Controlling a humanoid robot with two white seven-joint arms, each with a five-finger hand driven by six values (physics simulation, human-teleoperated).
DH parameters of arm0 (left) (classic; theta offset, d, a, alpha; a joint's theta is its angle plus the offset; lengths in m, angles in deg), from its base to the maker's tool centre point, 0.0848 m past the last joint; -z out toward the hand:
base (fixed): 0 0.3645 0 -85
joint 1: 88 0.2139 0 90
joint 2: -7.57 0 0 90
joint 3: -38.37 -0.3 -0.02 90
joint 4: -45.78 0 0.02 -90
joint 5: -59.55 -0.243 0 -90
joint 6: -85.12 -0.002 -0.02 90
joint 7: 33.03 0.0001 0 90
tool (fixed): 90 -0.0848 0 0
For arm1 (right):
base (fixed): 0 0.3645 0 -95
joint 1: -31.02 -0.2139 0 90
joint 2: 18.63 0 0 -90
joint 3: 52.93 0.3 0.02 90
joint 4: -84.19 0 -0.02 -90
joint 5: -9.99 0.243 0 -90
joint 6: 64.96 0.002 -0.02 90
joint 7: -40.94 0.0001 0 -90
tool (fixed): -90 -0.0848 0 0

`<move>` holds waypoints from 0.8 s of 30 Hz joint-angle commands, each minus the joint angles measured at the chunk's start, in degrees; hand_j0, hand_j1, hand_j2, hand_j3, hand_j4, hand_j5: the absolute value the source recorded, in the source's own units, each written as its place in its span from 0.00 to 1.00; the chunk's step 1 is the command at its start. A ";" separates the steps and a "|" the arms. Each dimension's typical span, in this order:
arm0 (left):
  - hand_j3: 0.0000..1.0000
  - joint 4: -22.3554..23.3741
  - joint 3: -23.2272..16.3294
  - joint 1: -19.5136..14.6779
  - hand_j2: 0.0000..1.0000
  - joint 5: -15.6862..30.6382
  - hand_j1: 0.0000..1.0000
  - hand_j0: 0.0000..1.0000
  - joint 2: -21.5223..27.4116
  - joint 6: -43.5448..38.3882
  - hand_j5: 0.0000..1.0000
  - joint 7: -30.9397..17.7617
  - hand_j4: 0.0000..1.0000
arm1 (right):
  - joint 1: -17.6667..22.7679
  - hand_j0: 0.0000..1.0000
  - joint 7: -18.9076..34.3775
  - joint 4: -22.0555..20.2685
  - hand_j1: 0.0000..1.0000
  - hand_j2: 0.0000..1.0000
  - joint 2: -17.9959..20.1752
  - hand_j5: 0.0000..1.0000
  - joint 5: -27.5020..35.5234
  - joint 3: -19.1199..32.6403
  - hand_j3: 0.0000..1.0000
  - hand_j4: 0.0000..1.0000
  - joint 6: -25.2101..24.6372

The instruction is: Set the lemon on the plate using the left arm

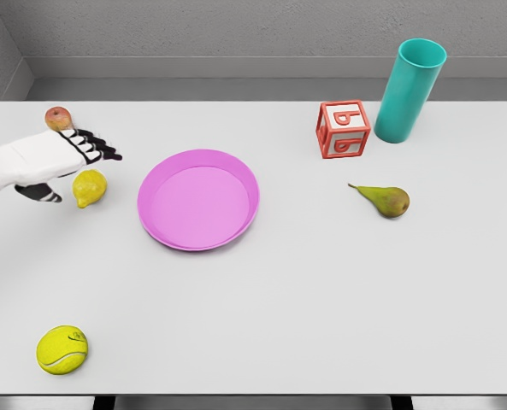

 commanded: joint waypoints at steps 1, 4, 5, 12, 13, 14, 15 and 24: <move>1.00 2.56 -3.29 -0.26 1.00 -1.50 1.00 1.00 0.00 -0.12 1.00 -0.18 1.00 | 0.00 1.00 0.06 0.00 1.00 1.00 0.00 1.00 0.03 0.00 1.00 1.00 0.00; 1.00 7.22 -5.85 -2.55 1.00 -2.29 1.00 1.00 0.27 -0.12 1.00 -0.27 1.00 | -0.09 1.00 -0.03 0.00 1.00 1.00 0.00 1.00 0.03 0.00 1.00 1.00 0.00; 1.00 7.57 -5.93 -2.73 1.00 -3.08 1.00 1.00 0.27 -0.12 1.00 -0.27 1.00 | 0.00 1.00 -0.03 0.00 1.00 1.00 0.00 1.00 0.03 0.00 1.00 1.00 0.00; 1.00 10.20 -6.02 -3.60 1.00 -3.96 1.00 1.00 -0.79 -0.12 1.00 -0.27 1.00 | 0.00 1.00 0.06 0.00 1.00 1.00 0.00 1.00 0.03 0.00 1.00 1.00 0.00; 1.00 11.08 -6.02 -3.95 1.00 -4.14 1.00 1.00 -1.40 -0.12 1.00 -0.27 1.00 | 0.00 1.00 -0.02 0.00 1.00 1.00 0.00 1.00 0.03 0.00 1.00 1.00 0.00; 1.00 11.35 -6.28 -4.83 1.00 -5.19 1.00 1.00 -2.28 -0.12 1.00 -0.27 1.00 | 0.00 1.00 0.06 0.00 1.00 1.00 0.00 1.00 0.03 0.00 1.00 1.00 0.00; 1.00 11.61 -6.55 -5.27 1.00 -5.46 1.00 1.00 -2.90 -0.12 1.00 -0.27 1.00 | 0.00 1.00 0.06 0.00 1.00 1.00 0.00 1.00 0.03 0.00 1.00 1.00 0.00; 1.00 11.96 -6.81 -6.59 1.00 -8.53 1.00 1.00 -5.10 -0.12 1.00 -0.27 1.00 | 0.00 1.00 -0.02 0.00 1.00 1.00 0.00 1.00 0.03 0.00 1.00 1.00 0.00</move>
